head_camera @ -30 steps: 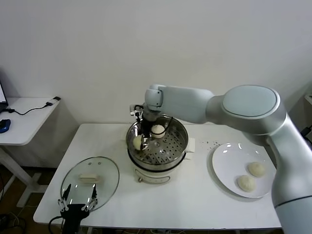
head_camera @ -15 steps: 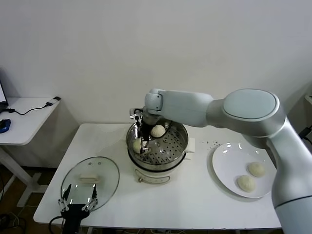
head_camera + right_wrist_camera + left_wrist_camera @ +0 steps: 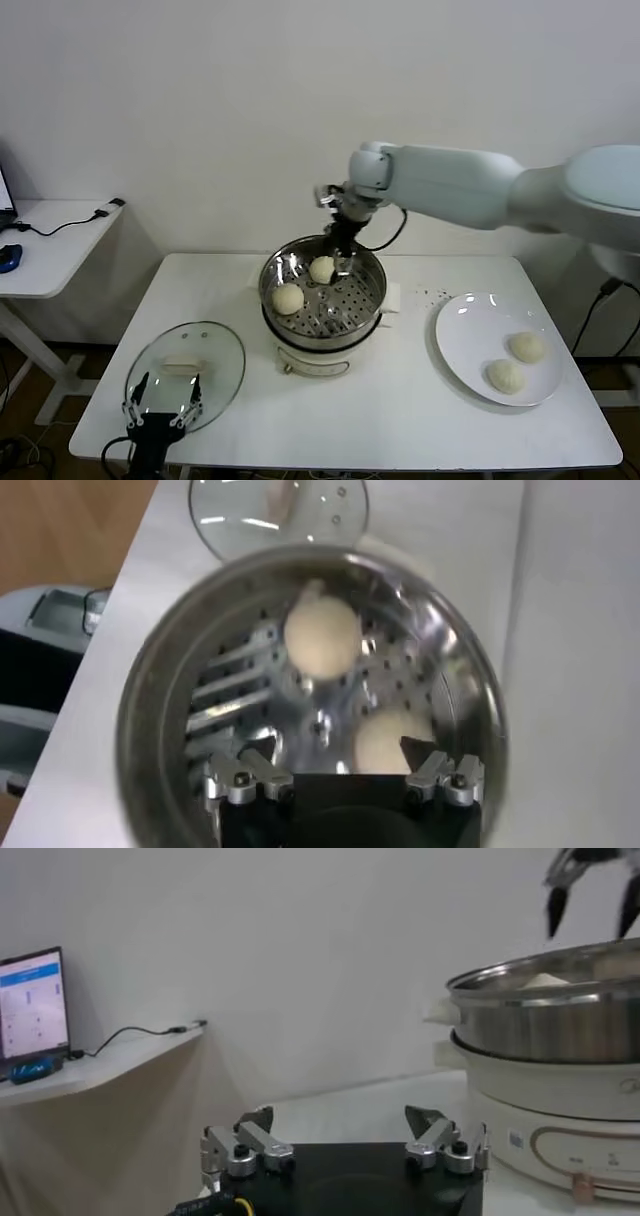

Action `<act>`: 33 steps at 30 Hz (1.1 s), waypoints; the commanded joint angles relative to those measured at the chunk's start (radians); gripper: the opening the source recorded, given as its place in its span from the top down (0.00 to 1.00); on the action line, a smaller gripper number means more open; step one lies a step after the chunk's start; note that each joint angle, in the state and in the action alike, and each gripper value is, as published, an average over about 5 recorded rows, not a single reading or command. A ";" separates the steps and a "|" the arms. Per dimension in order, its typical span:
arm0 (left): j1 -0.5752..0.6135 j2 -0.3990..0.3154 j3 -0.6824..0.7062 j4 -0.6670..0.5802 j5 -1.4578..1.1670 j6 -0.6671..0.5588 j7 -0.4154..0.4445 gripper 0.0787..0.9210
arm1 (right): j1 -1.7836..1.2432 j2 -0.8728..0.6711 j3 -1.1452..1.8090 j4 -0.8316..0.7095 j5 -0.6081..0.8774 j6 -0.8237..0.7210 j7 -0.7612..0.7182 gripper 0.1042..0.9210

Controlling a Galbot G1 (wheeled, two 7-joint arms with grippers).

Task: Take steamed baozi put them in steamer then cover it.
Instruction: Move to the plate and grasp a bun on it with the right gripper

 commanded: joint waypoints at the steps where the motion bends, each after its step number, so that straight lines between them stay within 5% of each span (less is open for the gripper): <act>1: -0.012 -0.011 0.007 -0.013 0.009 0.024 0.004 0.12 | 0.081 -0.431 -0.014 0.262 -0.186 0.032 -0.026 0.12; 14: 0.007 -0.017 -0.009 -0.025 0.012 0.040 0.005 0.12 | -0.355 -0.733 0.211 0.256 -0.544 0.080 -0.023 0.12; 33: 0.019 -0.035 -0.013 -0.011 0.042 0.036 0.000 0.12 | -0.709 -0.689 0.474 0.119 -0.692 0.118 -0.034 0.12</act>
